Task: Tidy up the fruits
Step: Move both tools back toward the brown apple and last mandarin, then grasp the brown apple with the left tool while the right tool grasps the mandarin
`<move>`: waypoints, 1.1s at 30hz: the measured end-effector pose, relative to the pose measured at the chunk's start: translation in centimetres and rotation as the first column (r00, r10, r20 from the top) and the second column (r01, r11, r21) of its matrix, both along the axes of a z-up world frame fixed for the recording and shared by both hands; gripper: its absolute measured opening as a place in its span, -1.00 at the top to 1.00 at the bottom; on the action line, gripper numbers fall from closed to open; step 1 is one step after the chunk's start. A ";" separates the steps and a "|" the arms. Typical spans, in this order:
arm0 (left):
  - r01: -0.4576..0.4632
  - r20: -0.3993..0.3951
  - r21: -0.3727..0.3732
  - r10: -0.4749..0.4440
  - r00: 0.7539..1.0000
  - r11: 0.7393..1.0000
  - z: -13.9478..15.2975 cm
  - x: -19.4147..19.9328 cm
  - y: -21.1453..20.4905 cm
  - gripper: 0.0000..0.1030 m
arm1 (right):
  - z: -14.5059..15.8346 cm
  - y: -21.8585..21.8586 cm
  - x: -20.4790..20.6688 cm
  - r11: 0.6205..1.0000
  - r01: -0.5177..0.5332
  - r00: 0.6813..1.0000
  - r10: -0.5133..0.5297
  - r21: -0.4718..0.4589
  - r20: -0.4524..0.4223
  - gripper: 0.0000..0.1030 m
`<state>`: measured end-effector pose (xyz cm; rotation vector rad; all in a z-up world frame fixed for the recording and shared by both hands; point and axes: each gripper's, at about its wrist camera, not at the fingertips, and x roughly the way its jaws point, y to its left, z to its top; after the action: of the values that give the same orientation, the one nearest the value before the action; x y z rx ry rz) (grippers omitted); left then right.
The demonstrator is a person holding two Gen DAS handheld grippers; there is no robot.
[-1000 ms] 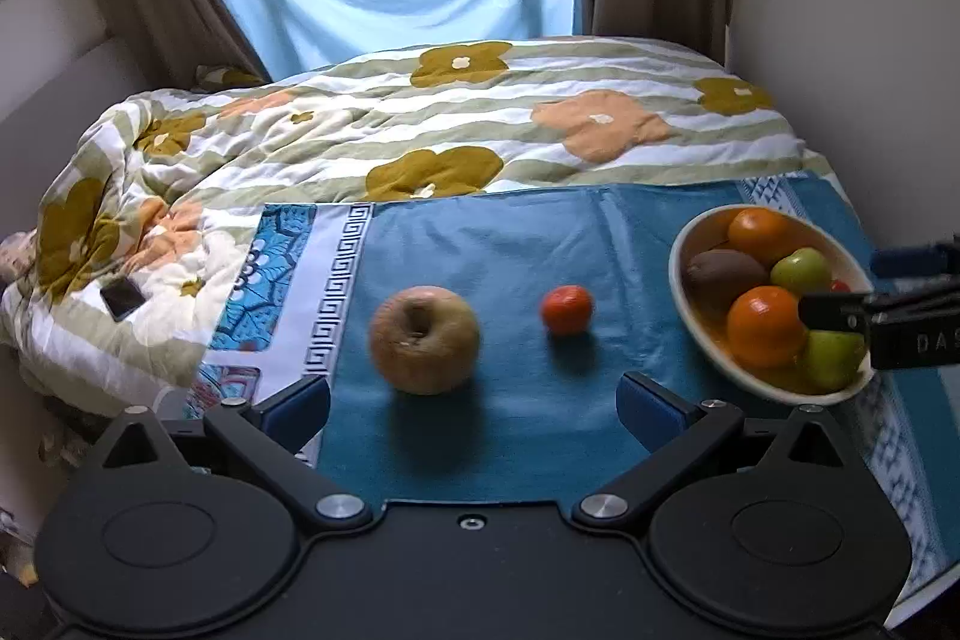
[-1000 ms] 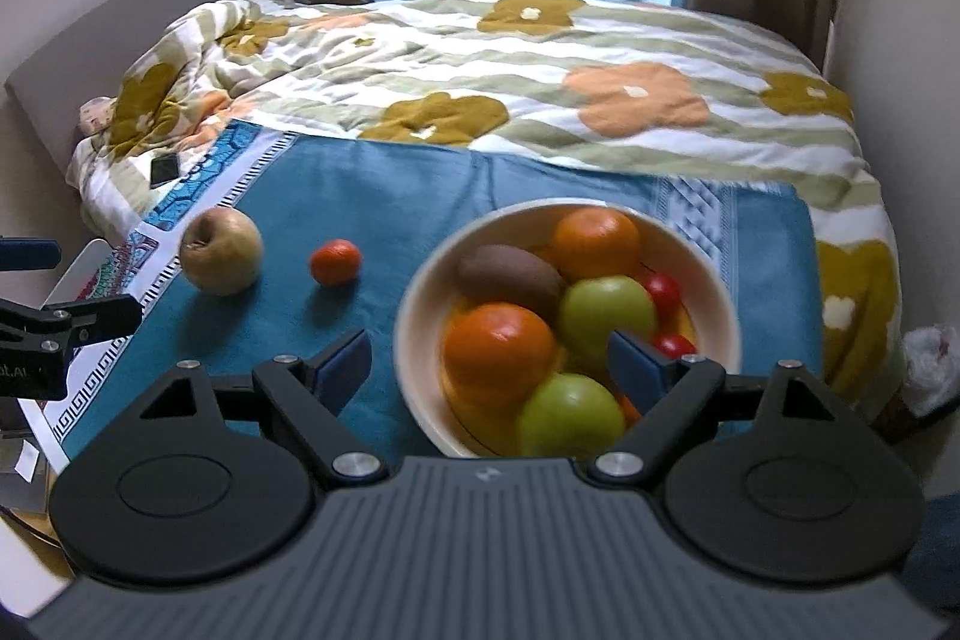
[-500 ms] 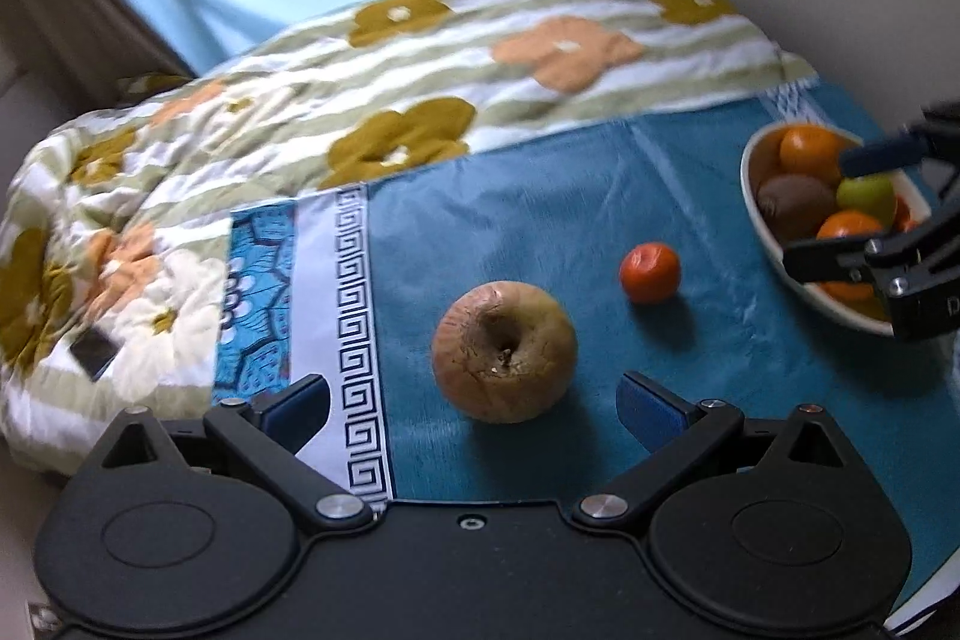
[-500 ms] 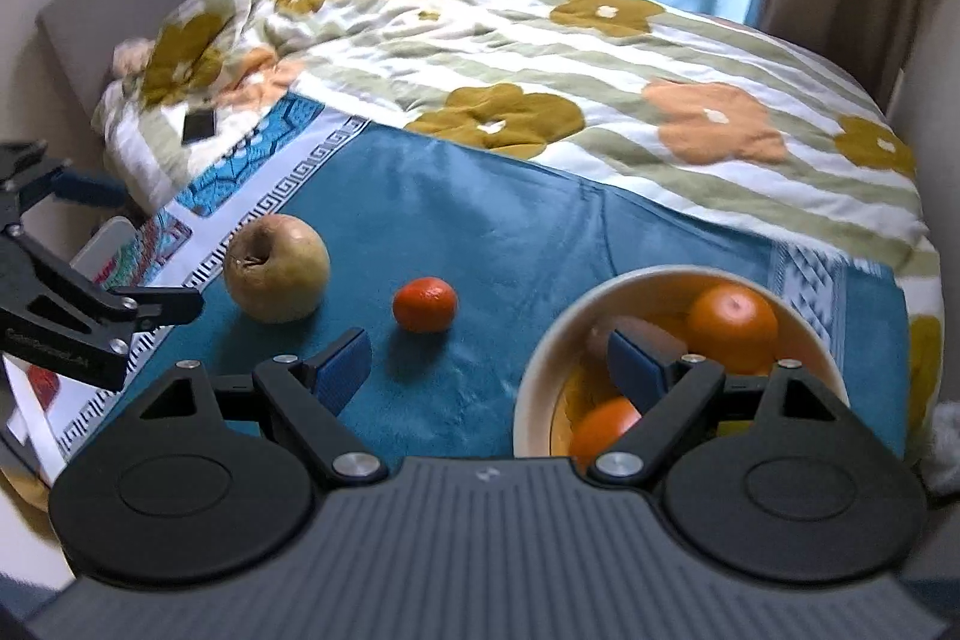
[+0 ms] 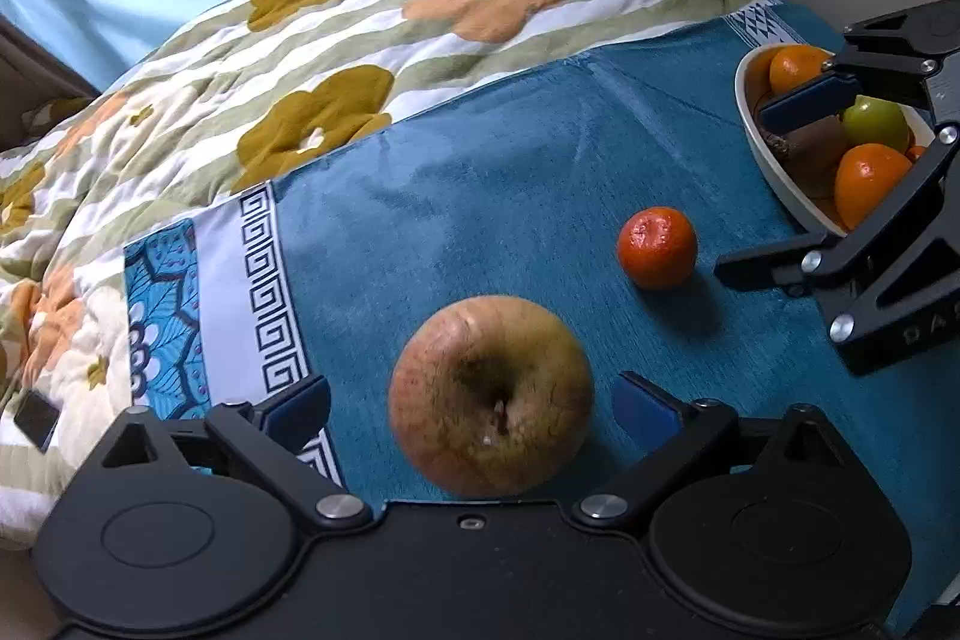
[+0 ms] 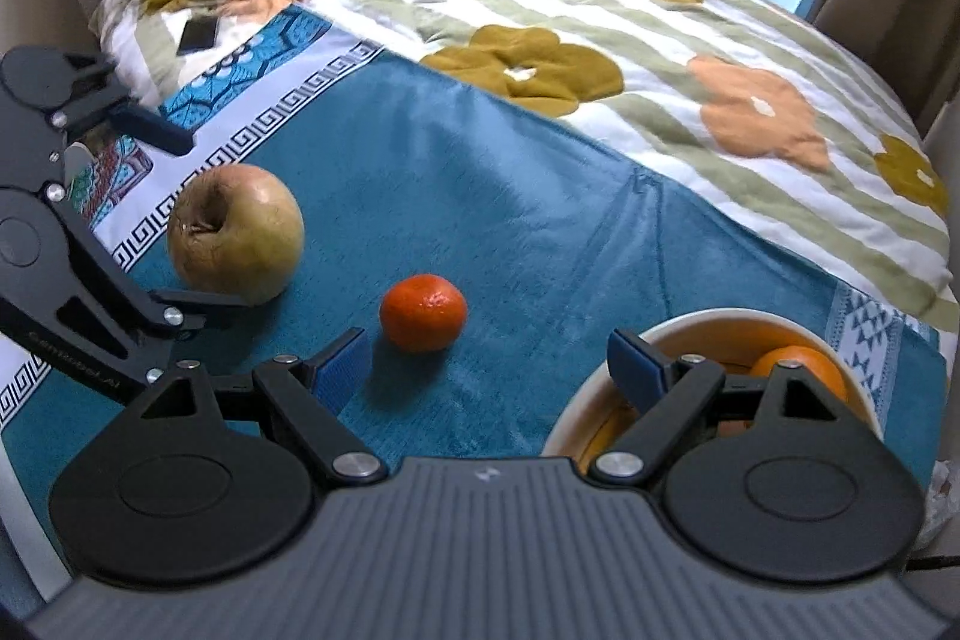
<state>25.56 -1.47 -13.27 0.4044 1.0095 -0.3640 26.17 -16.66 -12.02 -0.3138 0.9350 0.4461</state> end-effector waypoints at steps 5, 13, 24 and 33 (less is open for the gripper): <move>0.038 -0.030 -0.013 -0.038 0.999 0.999 -0.9 0.8 0.0 -0.63 | -0.9 0.5 0.8 1.000 -0.024 1.000 0.023 -0.018 -0.019 -0.91; 0.085 -0.026 -0.038 -0.086 0.996 0.996 -1.1 0.8 0.1 -0.52 | -1.7 1.4 1.6 0.998 -0.049 0.998 0.048 -0.024 -0.034 -0.81; 0.045 -0.040 -0.040 -0.046 0.998 0.998 -1.0 0.4 1.8 -0.51 | -2.7 3.4 2.4 0.996 -0.085 0.994 0.084 -0.013 -0.075 -0.43; -0.014 -0.034 -0.048 0.013 0.999 0.999 -0.9 -0.4 2.5 -0.51 | -3.5 3.2 2.3 0.999 -0.036 0.995 0.035 -0.011 -0.093 -0.30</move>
<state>25.15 1.05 -14.21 0.3489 1.0342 -0.3835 28.51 -13.49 -15.50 -0.3241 1.0246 0.4908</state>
